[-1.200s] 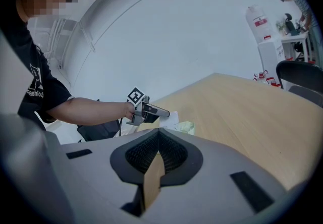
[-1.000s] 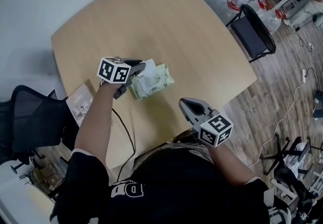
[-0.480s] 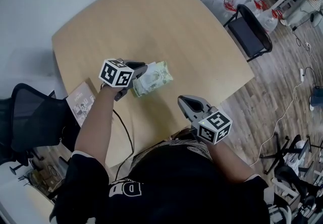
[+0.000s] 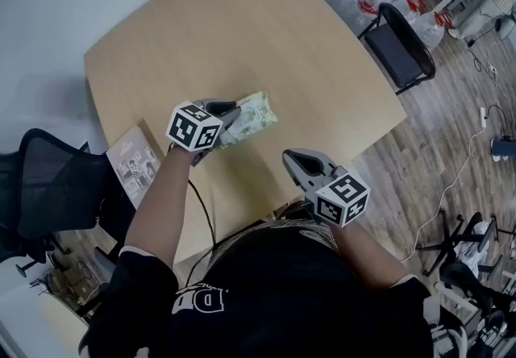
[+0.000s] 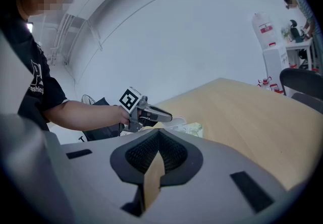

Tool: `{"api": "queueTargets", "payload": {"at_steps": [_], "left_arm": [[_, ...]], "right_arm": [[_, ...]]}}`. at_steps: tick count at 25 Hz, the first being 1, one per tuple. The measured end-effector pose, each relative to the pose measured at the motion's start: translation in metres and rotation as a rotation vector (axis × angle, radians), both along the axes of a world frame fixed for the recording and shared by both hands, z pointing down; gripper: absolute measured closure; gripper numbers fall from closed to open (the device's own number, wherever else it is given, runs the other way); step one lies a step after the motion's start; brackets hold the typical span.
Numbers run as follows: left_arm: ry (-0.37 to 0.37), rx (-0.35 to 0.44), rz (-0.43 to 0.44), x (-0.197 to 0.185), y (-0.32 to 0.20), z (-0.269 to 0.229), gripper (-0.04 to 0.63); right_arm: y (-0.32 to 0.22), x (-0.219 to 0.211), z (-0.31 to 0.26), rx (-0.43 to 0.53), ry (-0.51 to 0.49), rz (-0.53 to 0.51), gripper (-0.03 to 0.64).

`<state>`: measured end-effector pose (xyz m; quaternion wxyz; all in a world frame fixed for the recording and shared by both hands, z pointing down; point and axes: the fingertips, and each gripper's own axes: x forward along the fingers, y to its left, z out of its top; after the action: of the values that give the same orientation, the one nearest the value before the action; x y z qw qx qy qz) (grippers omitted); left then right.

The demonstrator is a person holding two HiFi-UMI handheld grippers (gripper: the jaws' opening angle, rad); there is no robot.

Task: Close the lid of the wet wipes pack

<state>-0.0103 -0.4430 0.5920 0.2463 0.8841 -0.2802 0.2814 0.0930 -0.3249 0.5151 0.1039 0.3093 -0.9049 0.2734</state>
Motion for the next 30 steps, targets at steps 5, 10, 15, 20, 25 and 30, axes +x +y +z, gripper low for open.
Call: {"api": "queueTargets", "payload": {"at_steps": [5, 10, 15, 20, 25, 30], "left_arm": [[-0.051, 0.031, 0.028, 0.003, 0.011, 0.002, 0.528], [-0.090, 0.048, 0.070, 0.010, 0.020, 0.007, 0.528], [-0.067, 0.025, 0.065, 0.016, 0.027, 0.012, 0.531], [-0.068, 0.018, 0.070, 0.019, 0.032, 0.018, 0.531], [-0.105, 0.032, 0.094, 0.025, 0.035, 0.027, 0.529], [-0.156, 0.036, 0.114, 0.029, 0.041, 0.039, 0.528]], "right_arm": [[0.005, -0.001, 0.000, 0.003, -0.002, -0.002, 0.617], [0.006, -0.001, -0.001, 0.005, -0.003, 0.002, 0.617], [0.008, 0.001, -0.001, 0.007, 0.000, 0.007, 0.617], [0.008, 0.001, 0.000, 0.003, 0.002, 0.007, 0.617], [0.006, 0.001, 0.003, -0.004, 0.003, 0.009, 0.617], [0.006, 0.002, 0.006, -0.008, 0.002, 0.008, 0.617]]}}
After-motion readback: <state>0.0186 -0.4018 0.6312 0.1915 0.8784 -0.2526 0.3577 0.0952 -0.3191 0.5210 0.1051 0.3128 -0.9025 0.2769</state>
